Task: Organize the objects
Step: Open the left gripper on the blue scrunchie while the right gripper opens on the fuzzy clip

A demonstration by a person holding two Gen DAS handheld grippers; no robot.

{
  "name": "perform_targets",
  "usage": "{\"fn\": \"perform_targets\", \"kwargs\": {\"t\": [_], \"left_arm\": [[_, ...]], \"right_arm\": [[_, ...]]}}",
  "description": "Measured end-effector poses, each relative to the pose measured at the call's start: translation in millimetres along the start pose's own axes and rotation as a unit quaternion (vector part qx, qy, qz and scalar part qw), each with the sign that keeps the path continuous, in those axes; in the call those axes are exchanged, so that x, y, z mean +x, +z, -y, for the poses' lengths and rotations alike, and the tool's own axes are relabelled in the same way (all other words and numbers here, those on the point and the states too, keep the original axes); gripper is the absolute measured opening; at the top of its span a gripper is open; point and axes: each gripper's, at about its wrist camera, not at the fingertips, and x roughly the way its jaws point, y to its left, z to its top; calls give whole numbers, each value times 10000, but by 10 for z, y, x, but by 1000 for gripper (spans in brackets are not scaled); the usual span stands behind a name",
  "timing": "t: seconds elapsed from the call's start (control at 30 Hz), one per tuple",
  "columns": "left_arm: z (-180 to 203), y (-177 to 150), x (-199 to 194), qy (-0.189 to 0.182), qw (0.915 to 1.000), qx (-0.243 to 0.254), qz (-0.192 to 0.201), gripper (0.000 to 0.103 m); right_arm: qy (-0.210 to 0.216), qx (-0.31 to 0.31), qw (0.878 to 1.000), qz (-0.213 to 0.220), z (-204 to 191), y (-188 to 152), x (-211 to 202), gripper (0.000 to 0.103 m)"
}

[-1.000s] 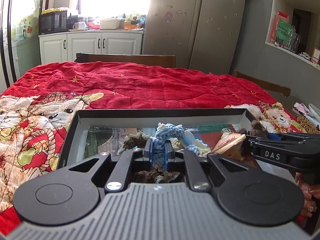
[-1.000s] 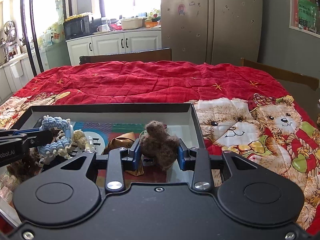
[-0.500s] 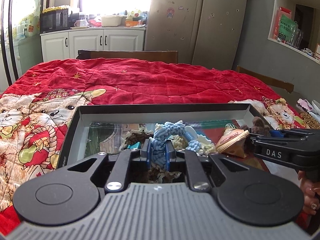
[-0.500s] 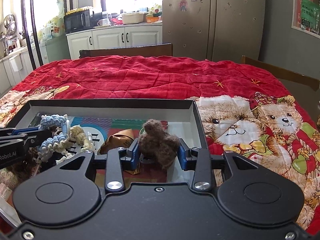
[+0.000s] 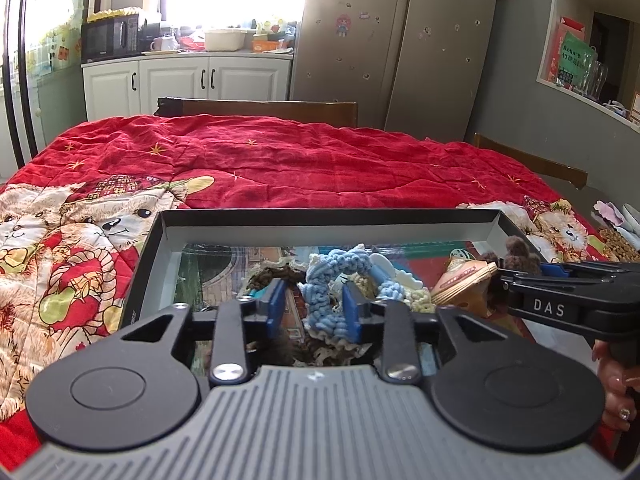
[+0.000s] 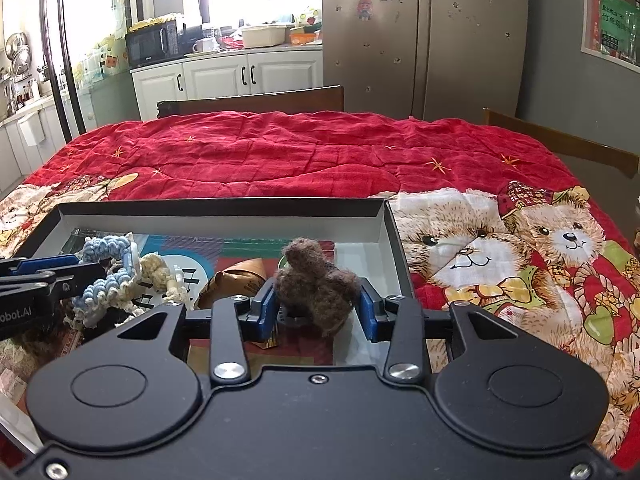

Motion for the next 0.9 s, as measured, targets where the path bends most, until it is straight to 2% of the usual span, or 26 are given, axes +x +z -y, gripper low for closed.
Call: {"fn": "perform_targets", "kwargs": {"t": [0.13,0.37,0.67,0.9], "left_arm": [[4,8,-39,-1,10000,9,61,62],[28,30,-129,-7,9998,37,180,68],[34,63,-258,-9,9993,5,365,74],[47,60,-365,-49,9991,38,421,74]], "right_arm": [[13,44,10000,77,13,-4,-26,43],[36,88,9998,201,24,-2,-80,46],[109,280,9986,433,67,18,-179,46],[196,228,9980,553,-2,41,-331,46]]}}
